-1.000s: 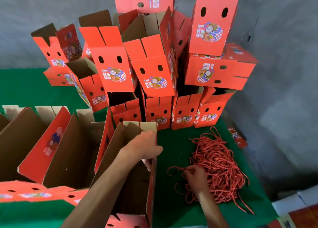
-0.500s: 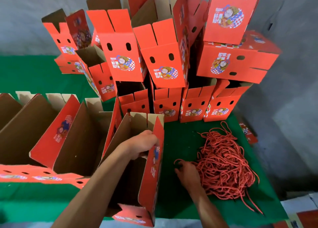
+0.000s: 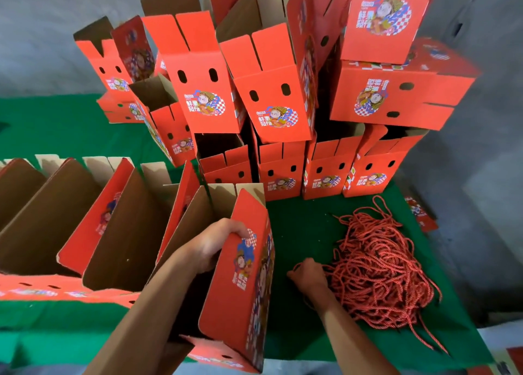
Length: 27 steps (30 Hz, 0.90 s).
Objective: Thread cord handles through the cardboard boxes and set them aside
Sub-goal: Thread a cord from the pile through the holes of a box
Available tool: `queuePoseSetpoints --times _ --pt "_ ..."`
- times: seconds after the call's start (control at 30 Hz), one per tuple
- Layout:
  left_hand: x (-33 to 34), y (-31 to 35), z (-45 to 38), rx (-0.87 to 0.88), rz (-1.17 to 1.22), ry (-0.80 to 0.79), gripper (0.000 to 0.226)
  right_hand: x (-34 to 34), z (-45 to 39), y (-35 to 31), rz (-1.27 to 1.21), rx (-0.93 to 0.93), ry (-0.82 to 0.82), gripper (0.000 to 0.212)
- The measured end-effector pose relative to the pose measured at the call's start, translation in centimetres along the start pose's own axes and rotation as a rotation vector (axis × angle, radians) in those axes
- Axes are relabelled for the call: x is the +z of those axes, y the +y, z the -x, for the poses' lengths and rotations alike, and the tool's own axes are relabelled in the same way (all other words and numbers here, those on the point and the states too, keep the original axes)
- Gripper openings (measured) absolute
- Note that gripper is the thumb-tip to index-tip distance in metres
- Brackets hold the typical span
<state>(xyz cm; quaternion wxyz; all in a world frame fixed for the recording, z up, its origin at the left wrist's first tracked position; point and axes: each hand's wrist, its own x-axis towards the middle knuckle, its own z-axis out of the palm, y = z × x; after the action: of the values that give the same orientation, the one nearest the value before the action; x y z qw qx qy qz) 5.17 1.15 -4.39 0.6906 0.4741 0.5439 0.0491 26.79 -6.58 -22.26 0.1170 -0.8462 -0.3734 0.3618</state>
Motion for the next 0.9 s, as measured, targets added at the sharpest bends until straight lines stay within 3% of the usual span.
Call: queuePoseSetpoints --times 0.2,0.37,0.47,0.53,0.67,0.9 --pt "-1.6 -0.6 -0.6 -0.002 0.068 -0.041 0.076 0.4 1.2 -0.3 -0.177 -0.124 -0.048 0.044" --pt "-2.6 -1.0 -1.1 -0.015 0.088 -0.051 0.090 -0.5 4.8 -2.1 -0.865 -0.208 -0.035 0.006" --pt "-2.8 -1.2 -1.5 -0.023 0.098 -0.037 0.090 -1.7 6.6 -3.4 -1.077 -0.374 -0.127 0.032" --pt "-2.8 -1.3 -1.7 -0.024 0.098 -0.039 0.094 -2.1 7.5 -4.1 -1.094 -0.447 -0.173 0.035" --pt "-2.4 -1.3 -1.3 -0.010 0.108 -0.090 0.102 -2.2 8.1 -4.9 -1.104 -0.448 -0.133 0.019" --pt "-2.2 -1.2 -1.3 0.008 0.110 -0.058 0.082 -2.3 8.4 -4.7 -1.143 -0.487 -0.081 0.018"
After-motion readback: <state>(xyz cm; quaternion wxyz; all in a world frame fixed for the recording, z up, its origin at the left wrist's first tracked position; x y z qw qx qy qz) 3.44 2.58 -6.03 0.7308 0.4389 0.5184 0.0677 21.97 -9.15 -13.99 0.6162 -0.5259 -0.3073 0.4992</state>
